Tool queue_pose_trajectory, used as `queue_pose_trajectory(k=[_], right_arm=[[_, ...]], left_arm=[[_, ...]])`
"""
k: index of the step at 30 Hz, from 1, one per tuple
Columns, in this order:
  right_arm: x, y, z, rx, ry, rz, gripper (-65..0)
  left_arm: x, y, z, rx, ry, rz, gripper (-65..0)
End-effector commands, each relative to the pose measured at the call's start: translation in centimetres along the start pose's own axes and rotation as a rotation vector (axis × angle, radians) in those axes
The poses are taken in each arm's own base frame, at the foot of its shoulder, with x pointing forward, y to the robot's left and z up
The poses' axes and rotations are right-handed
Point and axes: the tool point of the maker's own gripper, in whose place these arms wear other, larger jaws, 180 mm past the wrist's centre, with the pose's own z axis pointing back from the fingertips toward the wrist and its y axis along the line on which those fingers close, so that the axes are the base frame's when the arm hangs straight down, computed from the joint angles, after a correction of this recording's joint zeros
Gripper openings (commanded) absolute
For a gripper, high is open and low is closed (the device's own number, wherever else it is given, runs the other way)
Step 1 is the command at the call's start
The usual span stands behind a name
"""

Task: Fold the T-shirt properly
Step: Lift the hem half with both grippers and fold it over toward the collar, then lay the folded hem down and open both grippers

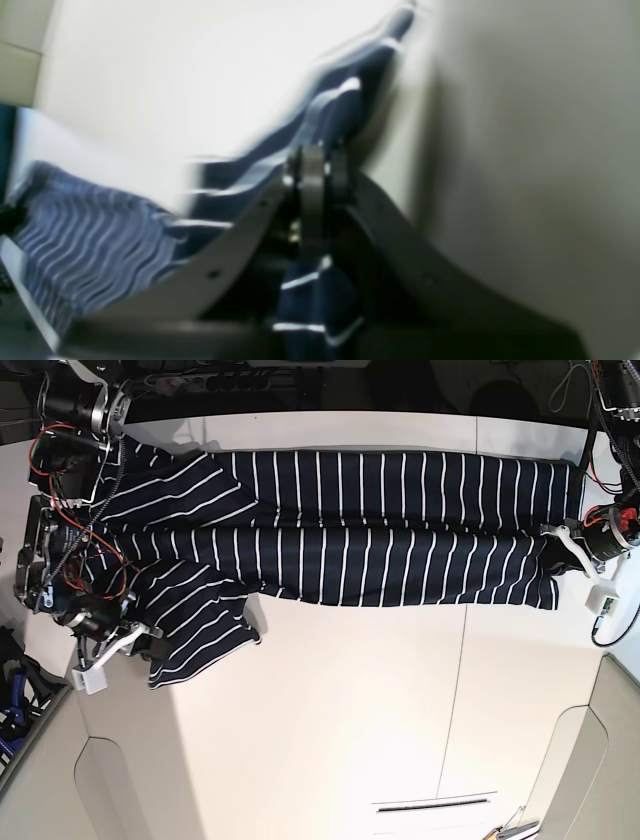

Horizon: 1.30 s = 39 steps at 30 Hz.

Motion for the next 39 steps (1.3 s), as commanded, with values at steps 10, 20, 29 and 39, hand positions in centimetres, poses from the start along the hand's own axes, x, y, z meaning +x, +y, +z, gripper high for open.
queue_pose_trajectory(k=[10, 20, 29, 39], right_arm=[[0.6, 1.0, 9.4, -0.006, -0.172, 0.046, -65.0], [-3.7, -0.2, 14.2, -0.07, -0.158, 0.004, -65.0], [-8.6, -1.1, 15.1, -0.118, -0.043, -0.042, -65.0], [-11.7, -2.0, 15.4, -0.17, 0.033, -0.072, -53.2]], left_arm=[[3.6, 0.4, 5.4, 0.137, -0.094, -0.14, -65.0], [0.7, 1.3, 8.7, 0.203, -0.049, -0.152, -65.0], [-2.2, 0.7, 8.6, 0.185, 0.016, -0.131, -65.0], [-3.7, -0.7, 7.6, 0.155, 0.006, -0.052, -52.5]])
